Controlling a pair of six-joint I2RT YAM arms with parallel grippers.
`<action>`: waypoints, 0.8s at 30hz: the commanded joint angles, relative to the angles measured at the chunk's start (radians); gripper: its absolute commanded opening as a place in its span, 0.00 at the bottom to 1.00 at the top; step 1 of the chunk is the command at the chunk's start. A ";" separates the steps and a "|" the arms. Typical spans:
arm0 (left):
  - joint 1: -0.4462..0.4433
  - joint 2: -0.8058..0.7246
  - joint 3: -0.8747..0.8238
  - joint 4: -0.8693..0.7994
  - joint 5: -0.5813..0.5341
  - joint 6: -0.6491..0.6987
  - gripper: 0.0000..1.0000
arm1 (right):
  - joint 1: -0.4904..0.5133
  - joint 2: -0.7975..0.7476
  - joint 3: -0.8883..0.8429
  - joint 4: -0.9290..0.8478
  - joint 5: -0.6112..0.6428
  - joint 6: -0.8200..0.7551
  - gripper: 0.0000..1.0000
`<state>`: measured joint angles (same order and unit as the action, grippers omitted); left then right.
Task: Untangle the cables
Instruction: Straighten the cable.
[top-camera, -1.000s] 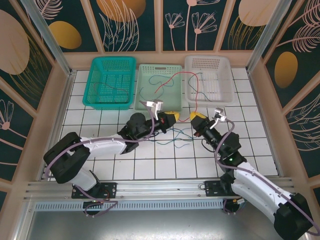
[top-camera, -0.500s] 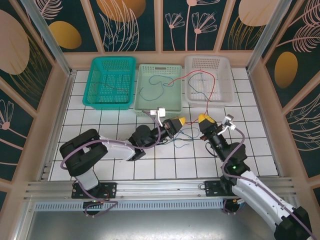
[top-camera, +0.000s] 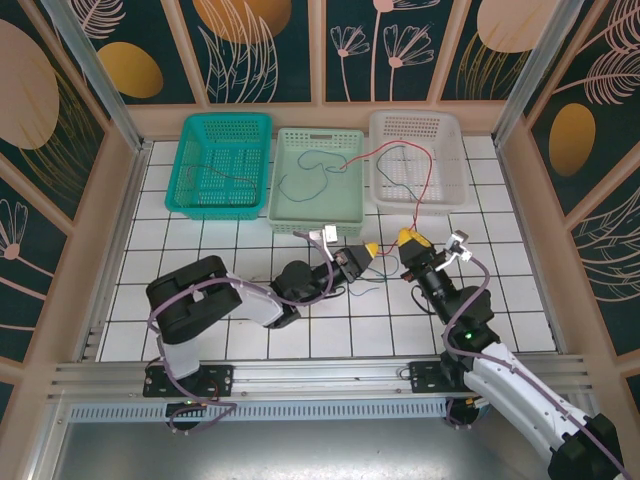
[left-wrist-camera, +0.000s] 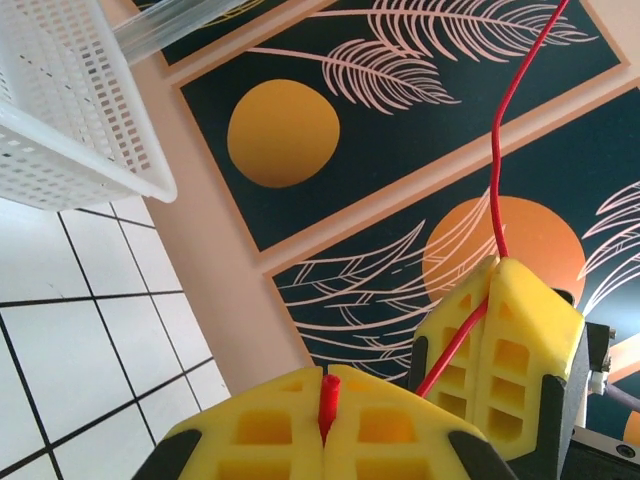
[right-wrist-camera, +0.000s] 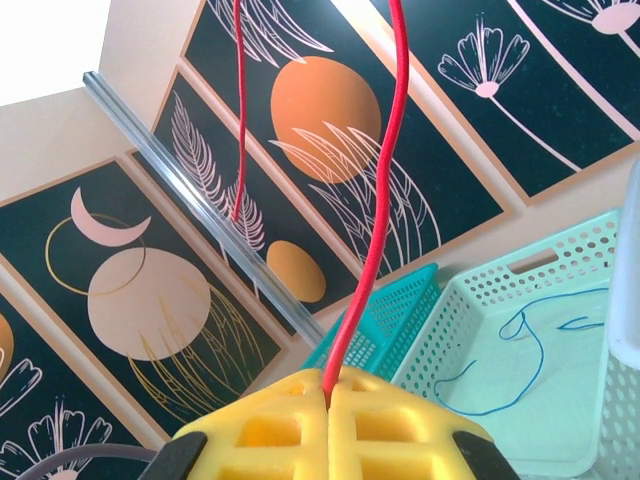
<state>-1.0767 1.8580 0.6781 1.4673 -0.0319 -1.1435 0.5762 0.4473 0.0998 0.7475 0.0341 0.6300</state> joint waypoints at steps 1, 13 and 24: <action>-0.009 0.001 -0.018 0.007 -0.029 -0.005 0.08 | 0.000 -0.024 0.015 0.063 0.047 -0.022 0.00; -0.006 -0.516 -0.078 -0.653 -0.489 0.423 0.91 | 0.003 0.116 0.218 -0.371 -0.015 -0.174 0.00; 0.032 -0.525 0.205 -0.942 -0.387 0.729 0.95 | 0.212 0.408 0.394 -0.417 -0.049 -0.370 0.00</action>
<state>-1.0676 1.3033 0.8150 0.6445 -0.4557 -0.5224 0.7372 0.8223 0.4229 0.3336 -0.0212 0.3576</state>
